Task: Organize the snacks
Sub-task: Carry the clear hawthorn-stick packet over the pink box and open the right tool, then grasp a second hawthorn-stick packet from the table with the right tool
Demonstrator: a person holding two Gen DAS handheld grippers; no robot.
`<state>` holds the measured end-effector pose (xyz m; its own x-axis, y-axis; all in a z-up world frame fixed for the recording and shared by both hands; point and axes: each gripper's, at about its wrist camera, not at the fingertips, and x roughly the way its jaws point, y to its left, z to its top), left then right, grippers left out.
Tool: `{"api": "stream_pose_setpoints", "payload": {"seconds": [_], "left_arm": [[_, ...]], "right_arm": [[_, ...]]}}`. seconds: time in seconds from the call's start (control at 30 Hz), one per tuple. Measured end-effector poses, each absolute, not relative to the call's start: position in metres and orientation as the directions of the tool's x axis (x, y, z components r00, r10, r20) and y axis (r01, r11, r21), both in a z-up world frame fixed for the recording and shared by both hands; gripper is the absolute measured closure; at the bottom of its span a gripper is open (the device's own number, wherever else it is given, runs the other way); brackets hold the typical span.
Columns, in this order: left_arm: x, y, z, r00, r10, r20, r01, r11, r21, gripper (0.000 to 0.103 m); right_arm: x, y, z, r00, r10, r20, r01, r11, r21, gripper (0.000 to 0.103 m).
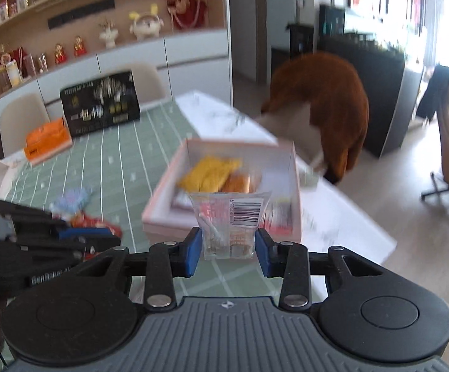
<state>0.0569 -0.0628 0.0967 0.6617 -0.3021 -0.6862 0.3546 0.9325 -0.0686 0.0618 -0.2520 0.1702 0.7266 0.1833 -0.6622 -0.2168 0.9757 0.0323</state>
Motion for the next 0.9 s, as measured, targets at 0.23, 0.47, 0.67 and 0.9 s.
{"api": "stream_pose_setpoints", "payload": {"seconds": [0.23, 0.47, 0.67, 0.9], "left_arm": [[0.046, -0.049, 0.057, 0.595, -0.341, -0.728, 0.353, 0.924, -0.145, 0.086], [0.029, -0.095, 0.032, 0.548, -0.232, -0.804, 0.440, 0.897, 0.041, 0.083], [0.032, -0.112, 0.022, 0.505, -0.213, -0.836, 0.465, 0.884, 0.056, 0.073], [0.035, -0.108, 0.024, 0.452, -0.326, -0.831, 0.483, 0.872, -0.079, 0.046]], "right_arm": [[0.058, -0.248, 0.133, 0.662, 0.156, -0.733, -0.216, 0.976, 0.013, 0.066], [0.049, -0.253, 0.060, 0.524, 0.116, -0.844, -0.143, 0.989, 0.047, 0.066], [0.039, -0.249, 0.054, 0.526, 0.087, -0.846, -0.156, 0.988, 0.004, 0.048], [0.031, -0.263, 0.054, 0.512, 0.104, -0.853, -0.127, 0.991, 0.044, 0.045]]}}
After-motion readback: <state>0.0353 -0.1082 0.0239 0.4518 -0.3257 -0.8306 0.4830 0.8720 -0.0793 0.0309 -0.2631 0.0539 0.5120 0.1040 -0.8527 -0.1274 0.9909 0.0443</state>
